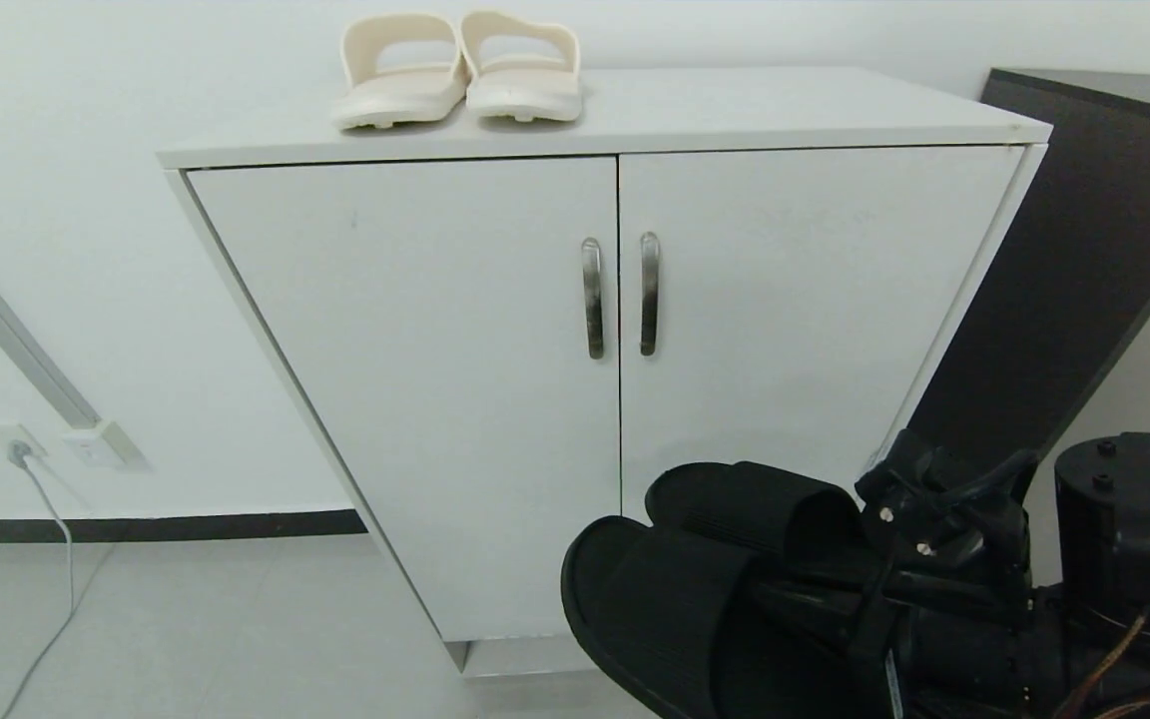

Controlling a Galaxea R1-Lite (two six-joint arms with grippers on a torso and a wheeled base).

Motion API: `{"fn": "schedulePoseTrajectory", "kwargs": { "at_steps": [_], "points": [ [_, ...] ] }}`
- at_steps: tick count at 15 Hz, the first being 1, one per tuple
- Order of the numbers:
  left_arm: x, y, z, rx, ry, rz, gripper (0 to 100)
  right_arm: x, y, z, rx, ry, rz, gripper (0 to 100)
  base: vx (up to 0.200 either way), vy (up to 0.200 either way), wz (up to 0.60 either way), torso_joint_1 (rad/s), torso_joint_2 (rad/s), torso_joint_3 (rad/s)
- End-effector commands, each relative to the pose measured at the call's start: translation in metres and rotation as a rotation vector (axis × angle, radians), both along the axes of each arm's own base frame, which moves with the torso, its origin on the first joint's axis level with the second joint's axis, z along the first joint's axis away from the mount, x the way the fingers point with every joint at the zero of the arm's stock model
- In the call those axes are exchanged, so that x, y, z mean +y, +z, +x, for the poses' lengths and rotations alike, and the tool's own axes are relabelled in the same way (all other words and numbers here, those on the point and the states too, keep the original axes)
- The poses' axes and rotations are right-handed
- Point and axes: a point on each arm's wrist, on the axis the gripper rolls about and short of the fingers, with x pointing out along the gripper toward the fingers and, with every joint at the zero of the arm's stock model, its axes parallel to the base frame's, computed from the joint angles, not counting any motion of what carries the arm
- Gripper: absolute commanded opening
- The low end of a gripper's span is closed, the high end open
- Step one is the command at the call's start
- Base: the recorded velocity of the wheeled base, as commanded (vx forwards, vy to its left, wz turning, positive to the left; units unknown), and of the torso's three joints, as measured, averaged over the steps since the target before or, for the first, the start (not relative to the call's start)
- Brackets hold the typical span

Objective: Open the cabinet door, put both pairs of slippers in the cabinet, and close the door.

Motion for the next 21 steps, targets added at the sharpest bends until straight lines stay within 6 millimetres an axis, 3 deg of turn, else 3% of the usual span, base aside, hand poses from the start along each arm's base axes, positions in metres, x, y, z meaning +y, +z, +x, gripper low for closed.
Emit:
{"fn": "schedulePoseTrajectory", "kwargs": {
  "at_steps": [1,4,11,12,14,15,16,21],
  "points": [
    [0.0,0.0,0.0,0.001,0.0,-0.001,100,0.002,-0.003,0.001,0.008,0.001,-0.009,0,0.0,0.0,0.0,-0.036,0.44,0.403],
    [0.0,0.0,0.0,0.003,0.0,-0.001,100,0.001,-0.005,0.001,0.013,0.001,-0.014,0,0.0,0.0,0.0,-0.009,0.3,0.289],
    [0.0,0.004,0.007,0.083,-0.055,0.029,100,0.001,-0.007,0.0,-0.01,0.002,0.006,0,0.0,0.0,0.0,-0.001,0.02,0.019],
    [0.001,0.013,0.007,0.062,-0.076,0.021,100,0.001,-0.007,0.0,-0.012,0.003,0.009,0,0.0,0.0,0.0,0.0,0.0,0.0],
    [0.001,0.06,0.012,0.035,-0.123,-0.059,100,0.002,-0.008,0.0,-0.007,0.009,0.008,0,0.0,0.0,0.0,0.0,0.0,0.0],
    [0.0,0.069,0.016,0.046,-0.152,-0.069,100,0.002,-0.008,0.0,-0.008,0.011,0.007,0,0.0,0.0,0.0,0.0,0.0,0.0],
    [-0.003,0.089,0.026,0.066,-0.28,-0.075,100,0.001,-0.009,-0.002,-0.005,0.021,0.006,0,0.0,0.0,0.0,0.0,0.0,0.0],
    [-0.015,0.111,0.065,0.203,-0.515,-0.09,100,0.002,-0.01,-0.004,-0.027,0.038,0.001,0,0.0,0.0,0.0,0.0,0.0,0.0]
  ]
}}
